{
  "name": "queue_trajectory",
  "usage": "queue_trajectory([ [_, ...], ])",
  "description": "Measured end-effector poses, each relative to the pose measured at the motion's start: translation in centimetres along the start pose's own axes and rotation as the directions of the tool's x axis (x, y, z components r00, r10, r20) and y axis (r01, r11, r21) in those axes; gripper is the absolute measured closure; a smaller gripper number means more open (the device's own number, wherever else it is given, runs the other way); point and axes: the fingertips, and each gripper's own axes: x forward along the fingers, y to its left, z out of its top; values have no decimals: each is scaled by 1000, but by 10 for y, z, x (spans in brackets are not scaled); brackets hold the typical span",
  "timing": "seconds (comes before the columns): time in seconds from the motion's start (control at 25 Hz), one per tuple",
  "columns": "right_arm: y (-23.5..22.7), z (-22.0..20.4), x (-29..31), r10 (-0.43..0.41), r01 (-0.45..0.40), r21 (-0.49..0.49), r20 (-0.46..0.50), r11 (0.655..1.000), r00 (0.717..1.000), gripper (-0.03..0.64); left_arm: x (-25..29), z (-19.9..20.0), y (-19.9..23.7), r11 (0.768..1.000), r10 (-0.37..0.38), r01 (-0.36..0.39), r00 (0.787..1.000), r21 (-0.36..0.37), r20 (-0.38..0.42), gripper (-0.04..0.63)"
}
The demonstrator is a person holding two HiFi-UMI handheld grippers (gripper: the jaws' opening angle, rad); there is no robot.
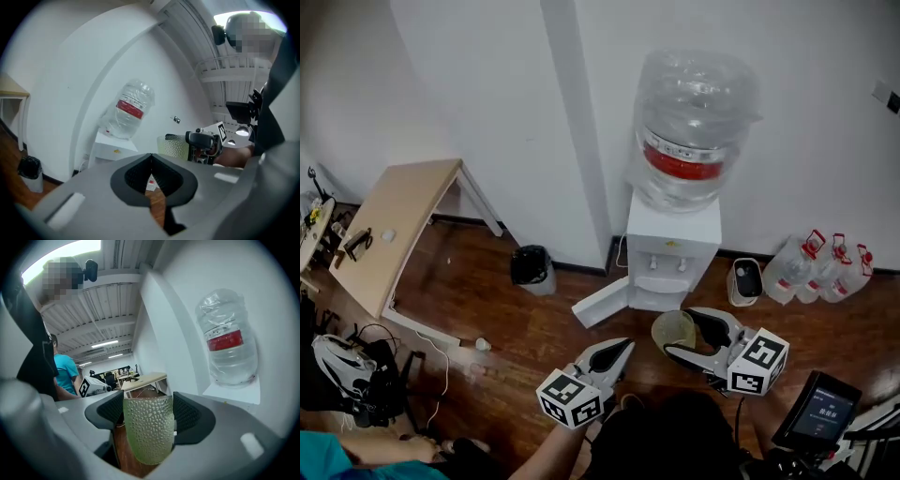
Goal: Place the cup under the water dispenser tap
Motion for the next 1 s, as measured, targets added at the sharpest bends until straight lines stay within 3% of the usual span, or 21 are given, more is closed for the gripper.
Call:
queue_trajectory([
  [0.4, -73, -11, 37, -99, 100, 16, -32, 995, 995, 285, 7, -8, 83, 992, 83, -84, 996, -91, -14, 595],
  [0.6, -134, -41, 48, -202, 202, -20, -30, 979, 979, 285, 24, 6, 117, 988, 127, -132, 990, -79, -59, 595],
  [1.0, -243, -115, 42, -250, 255, 67, -77, 965, 965, 287, 94, 23, 166, 980, 194, -199, 959, -5, -207, 595],
])
